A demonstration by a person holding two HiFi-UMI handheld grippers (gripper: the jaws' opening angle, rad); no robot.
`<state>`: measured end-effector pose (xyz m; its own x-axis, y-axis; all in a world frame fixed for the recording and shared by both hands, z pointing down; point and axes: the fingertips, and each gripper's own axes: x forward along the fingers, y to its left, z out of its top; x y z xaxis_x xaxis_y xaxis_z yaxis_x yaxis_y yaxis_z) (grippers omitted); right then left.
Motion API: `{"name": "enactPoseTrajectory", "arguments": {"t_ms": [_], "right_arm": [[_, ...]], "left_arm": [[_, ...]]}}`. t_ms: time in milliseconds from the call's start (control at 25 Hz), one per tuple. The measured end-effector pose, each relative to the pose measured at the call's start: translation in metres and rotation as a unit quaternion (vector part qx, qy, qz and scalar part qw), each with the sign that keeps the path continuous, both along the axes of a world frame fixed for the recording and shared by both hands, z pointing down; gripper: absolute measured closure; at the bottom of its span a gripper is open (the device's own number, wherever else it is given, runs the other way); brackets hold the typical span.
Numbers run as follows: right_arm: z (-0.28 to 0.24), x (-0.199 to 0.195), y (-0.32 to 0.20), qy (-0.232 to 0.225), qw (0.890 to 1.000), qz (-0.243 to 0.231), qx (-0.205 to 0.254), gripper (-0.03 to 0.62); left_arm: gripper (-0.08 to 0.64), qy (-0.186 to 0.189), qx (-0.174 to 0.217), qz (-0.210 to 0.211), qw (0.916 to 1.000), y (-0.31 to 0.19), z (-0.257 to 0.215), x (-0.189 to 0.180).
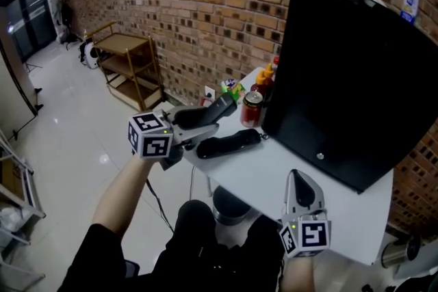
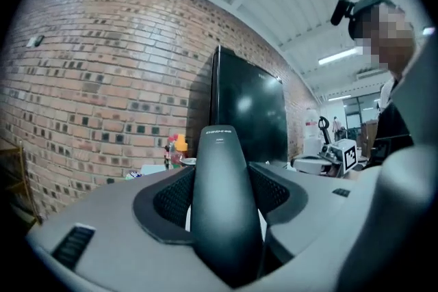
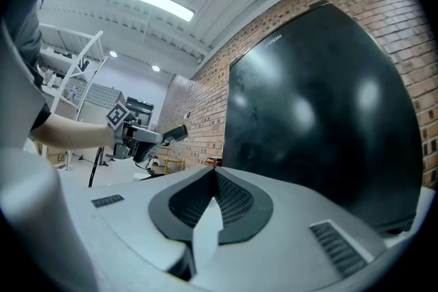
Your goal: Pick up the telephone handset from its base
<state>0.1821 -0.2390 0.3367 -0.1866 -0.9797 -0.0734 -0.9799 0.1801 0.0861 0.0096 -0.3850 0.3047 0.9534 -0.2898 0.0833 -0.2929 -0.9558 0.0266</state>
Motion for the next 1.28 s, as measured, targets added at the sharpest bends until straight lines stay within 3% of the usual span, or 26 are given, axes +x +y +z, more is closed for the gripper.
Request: {"name": "enactPoseTrajectory", "arguments": {"t_ms": [120, 400, 640, 1280], "right_arm": [[0.000, -0.008, -0.003, 0.007, 1.000, -0.014, 0.000, 0.581], [0.002, -0.020, -0.012, 0.007, 0.999, -0.033, 0.004, 0.581], [0.000, -0.023, -0.008, 0.007, 0.999, -0.035, 0.003, 0.581], [0.001, -0.018, -0.011, 0.013, 1.000, -0.015, 0.001, 0.581]], "left_arm": [[0.305, 0.051, 0.006, -0.017, 0.9985, 0.005, -0.017, -0.028], [0.307, 0.127, -0.007, -0.037, 0.9912, 0.009, -0.017, -0.070], [0.307, 0.246, -0.022, -0.034, 0.9685, 0.014, -0.038, -0.101], [0.308, 0.288, -0.026, -0.033, 0.9566, 0.021, -0.041, -0.133]]}}
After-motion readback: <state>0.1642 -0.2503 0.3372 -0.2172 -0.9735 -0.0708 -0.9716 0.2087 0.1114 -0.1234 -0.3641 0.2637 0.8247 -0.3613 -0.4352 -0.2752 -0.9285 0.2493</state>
